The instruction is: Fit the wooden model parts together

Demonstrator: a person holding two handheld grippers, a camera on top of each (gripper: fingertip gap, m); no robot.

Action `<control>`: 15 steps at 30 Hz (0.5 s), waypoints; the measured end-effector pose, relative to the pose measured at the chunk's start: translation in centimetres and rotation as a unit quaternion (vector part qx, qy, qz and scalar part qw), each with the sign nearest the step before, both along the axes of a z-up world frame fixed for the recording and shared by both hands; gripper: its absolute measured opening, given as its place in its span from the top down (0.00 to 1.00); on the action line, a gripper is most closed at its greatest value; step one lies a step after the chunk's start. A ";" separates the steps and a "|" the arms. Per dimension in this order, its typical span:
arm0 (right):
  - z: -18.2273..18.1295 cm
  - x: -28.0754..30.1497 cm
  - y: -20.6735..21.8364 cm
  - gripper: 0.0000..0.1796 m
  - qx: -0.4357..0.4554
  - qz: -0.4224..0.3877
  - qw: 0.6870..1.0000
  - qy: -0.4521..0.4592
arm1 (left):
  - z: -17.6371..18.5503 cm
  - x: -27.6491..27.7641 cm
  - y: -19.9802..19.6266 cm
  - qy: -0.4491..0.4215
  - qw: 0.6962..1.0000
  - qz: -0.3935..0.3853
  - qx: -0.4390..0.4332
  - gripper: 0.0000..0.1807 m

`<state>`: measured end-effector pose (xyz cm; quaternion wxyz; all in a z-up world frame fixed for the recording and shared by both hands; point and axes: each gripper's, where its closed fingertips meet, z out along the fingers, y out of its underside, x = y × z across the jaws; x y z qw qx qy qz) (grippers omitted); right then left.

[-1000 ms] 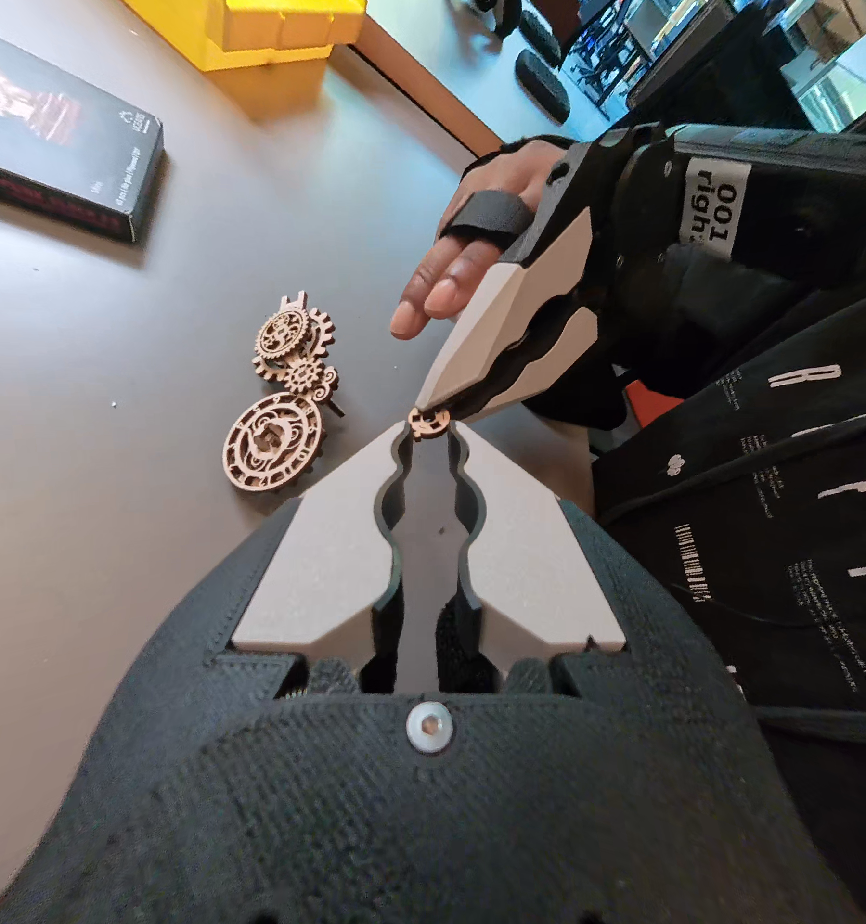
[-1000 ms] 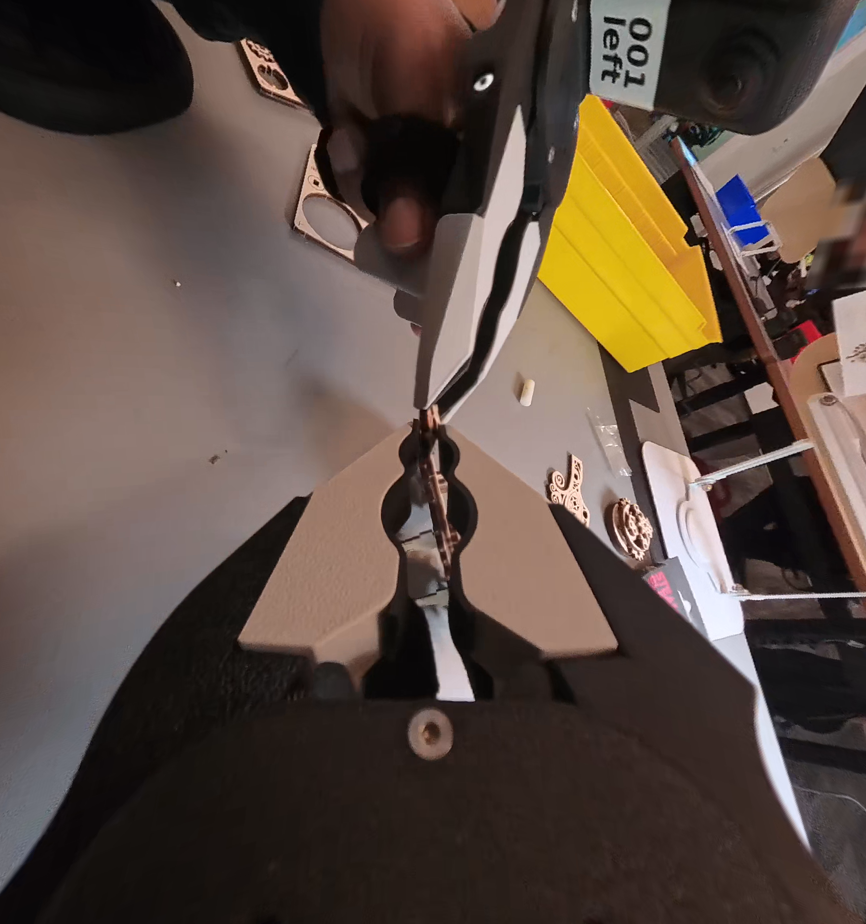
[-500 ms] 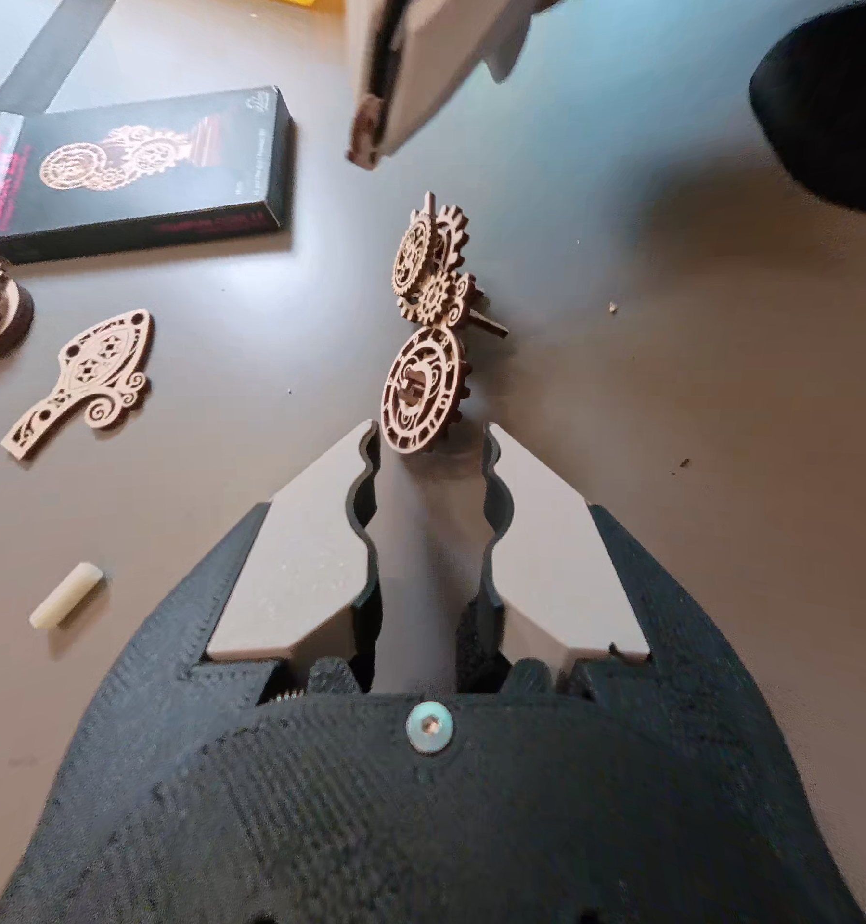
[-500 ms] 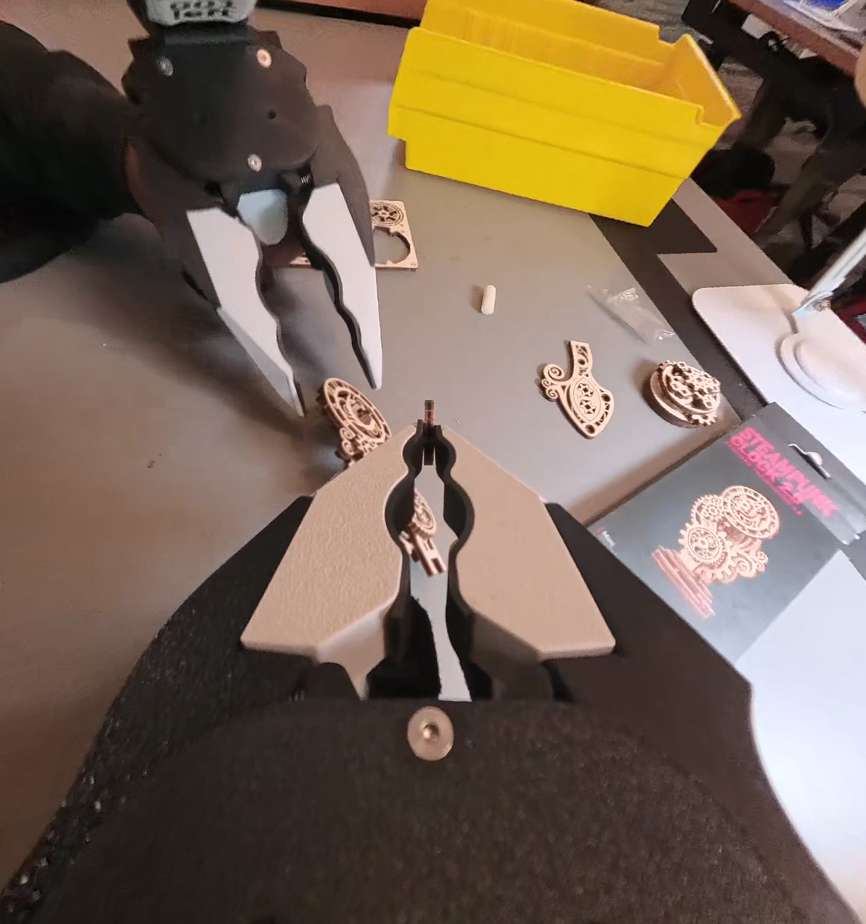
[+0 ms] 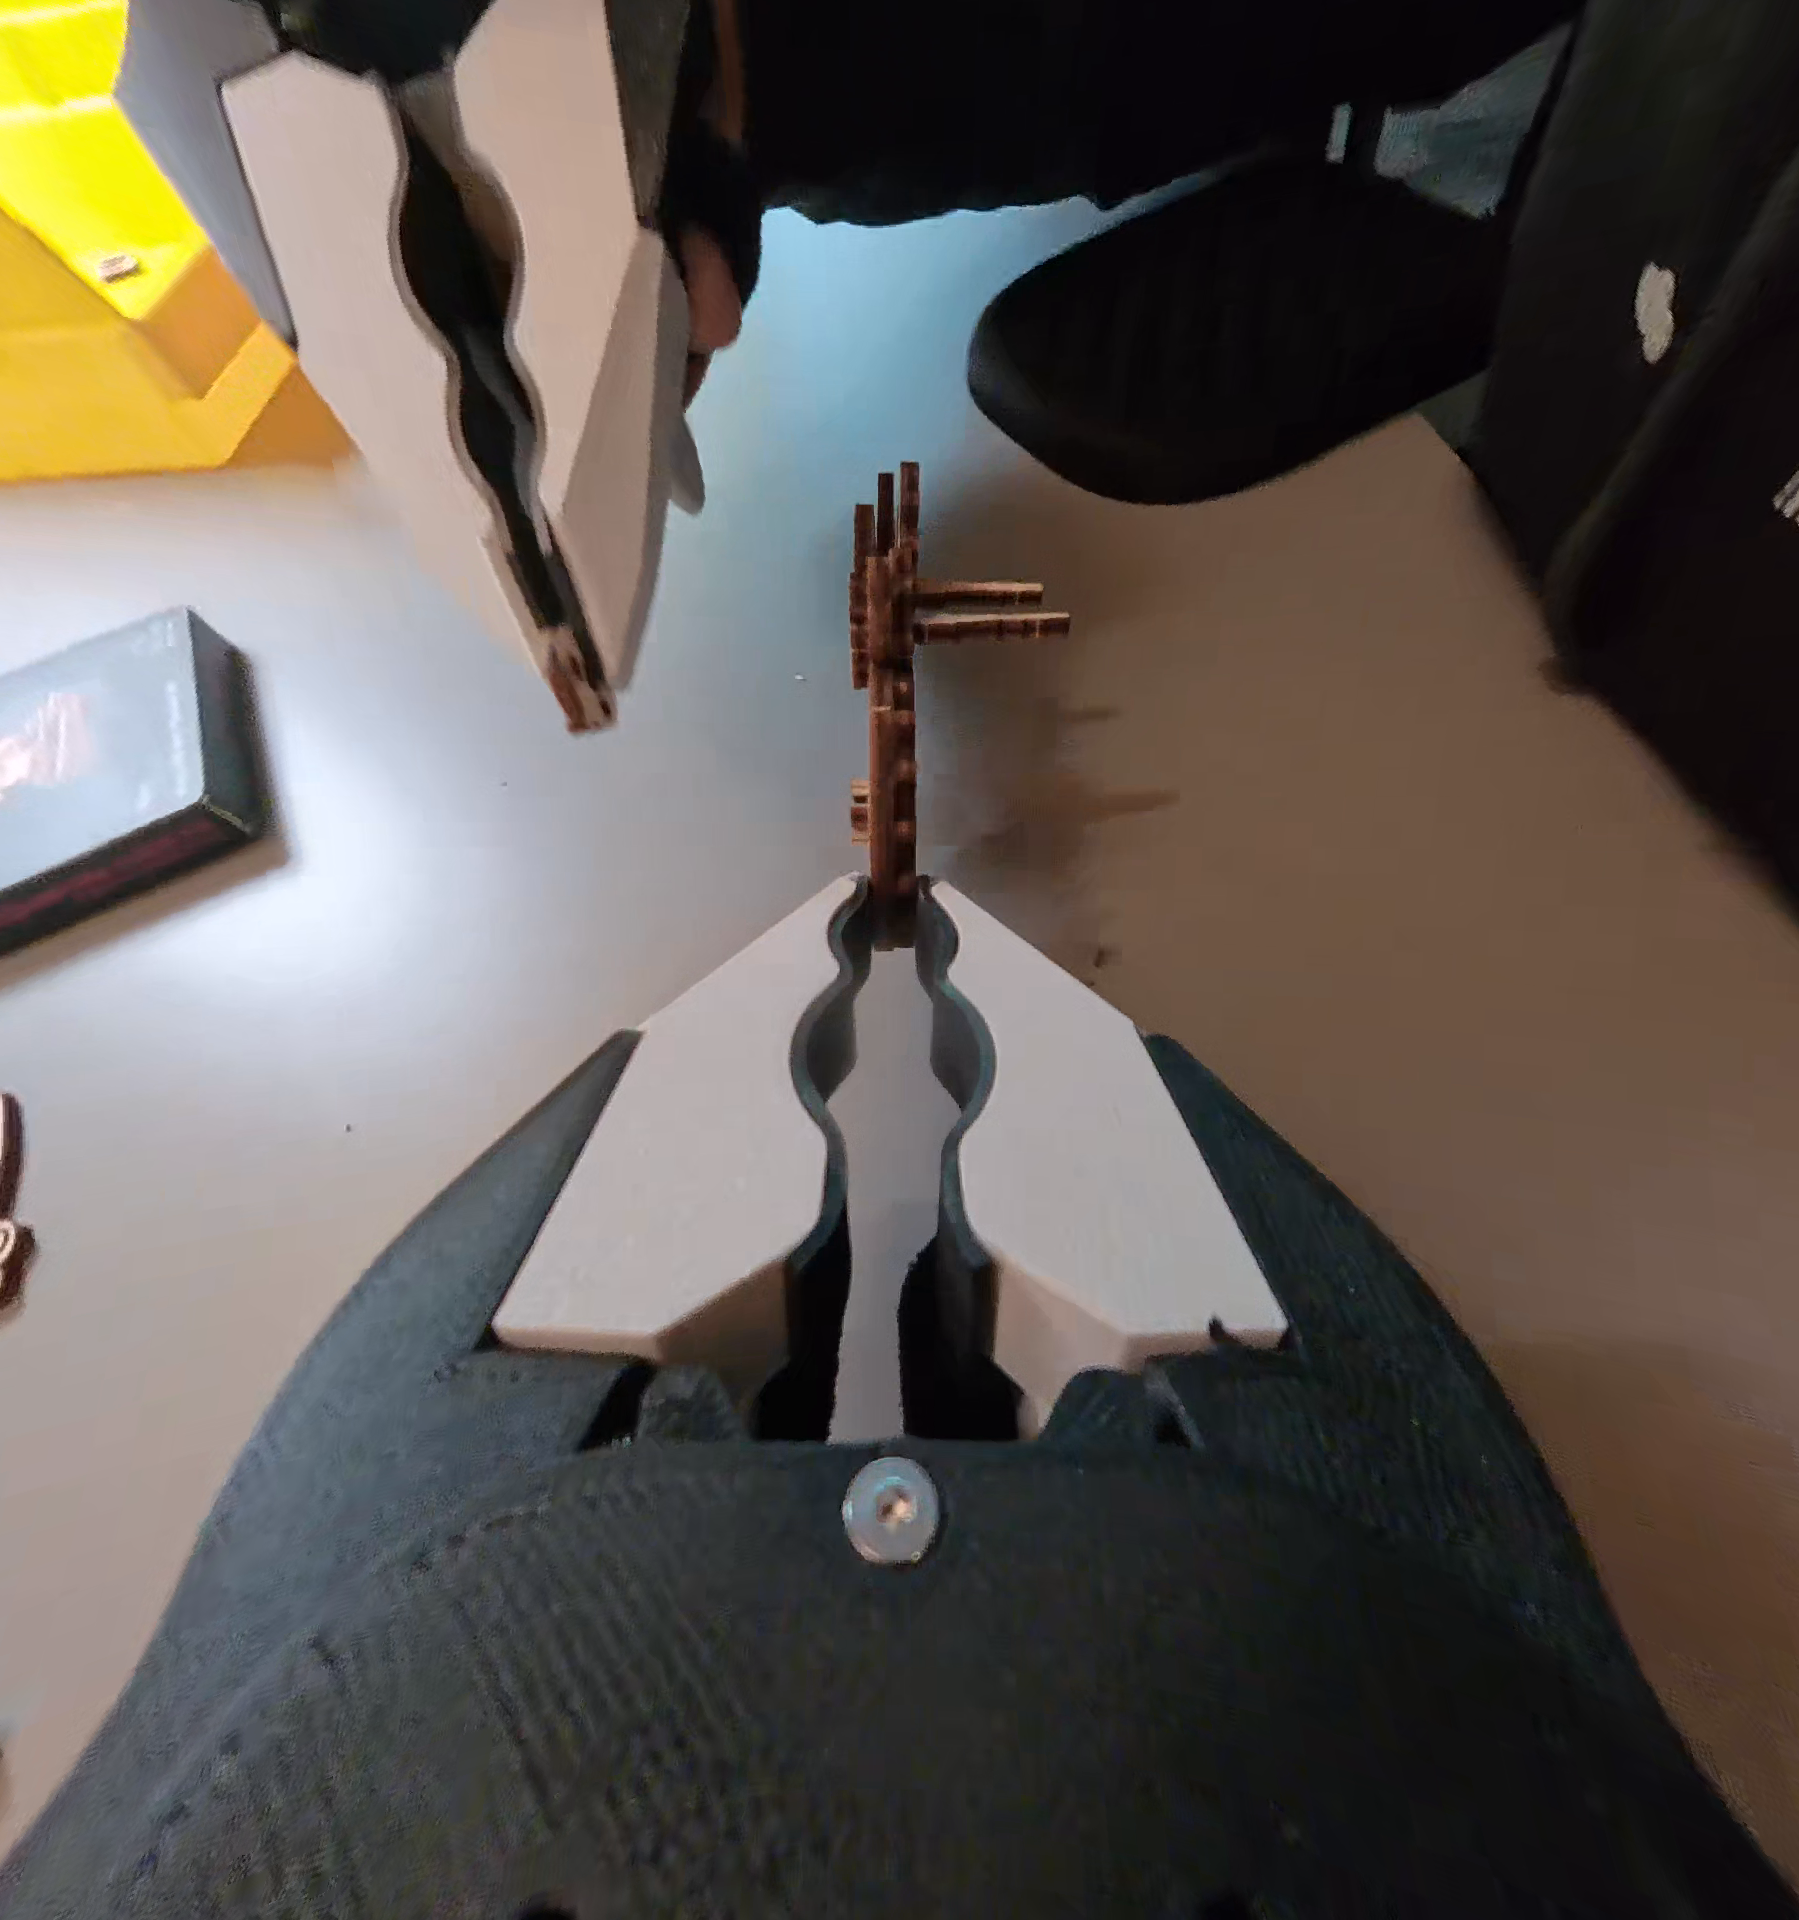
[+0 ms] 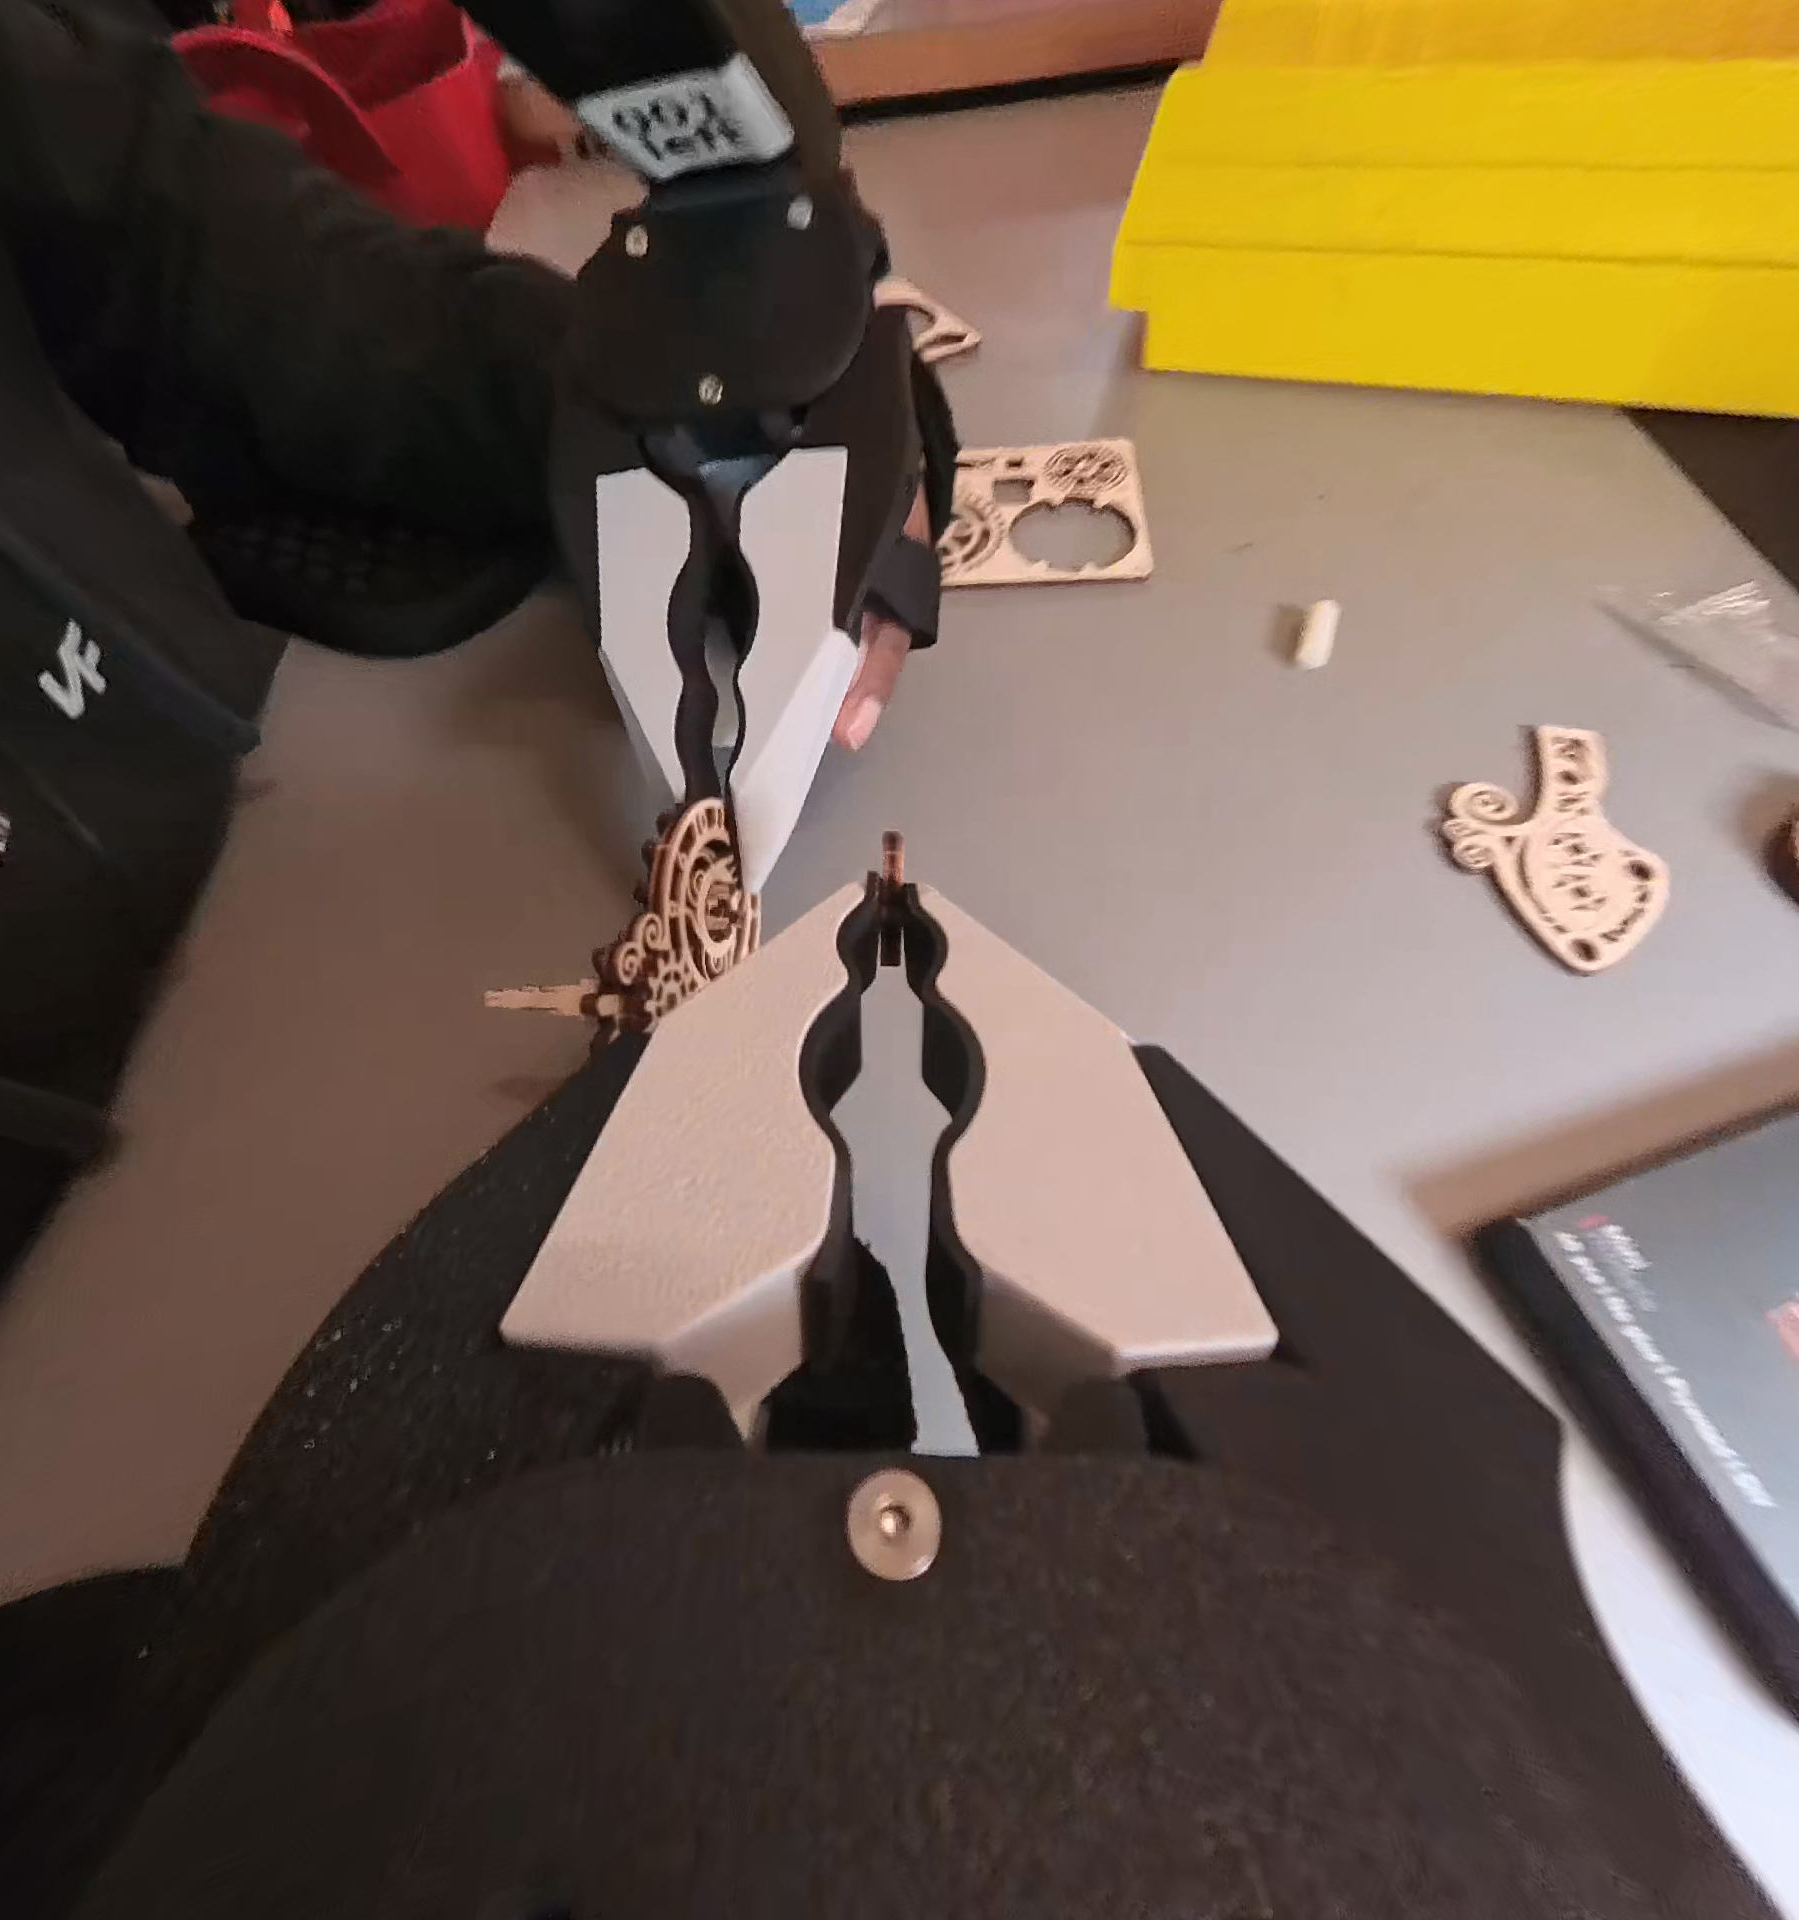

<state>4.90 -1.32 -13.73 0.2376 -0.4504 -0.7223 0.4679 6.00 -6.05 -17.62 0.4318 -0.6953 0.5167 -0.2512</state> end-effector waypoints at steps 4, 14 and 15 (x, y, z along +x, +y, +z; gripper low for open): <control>-2.5 0.4 -2.6 0.99 0.019 0.028 0.999 -0.031 | -1.1 0.6 -0.8 0.048 0.998 -0.011 0.033 0.97; -4.3 0.9 -4.7 0.99 0.016 0.073 0.996 -0.054 | -1.4 0.2 -0.5 0.088 0.993 0.012 0.076 0.95; -4.4 1.0 -4.7 0.99 0.014 0.075 0.996 -0.054 | -1.5 0.1 -0.4 0.085 0.994 0.015 0.071 0.94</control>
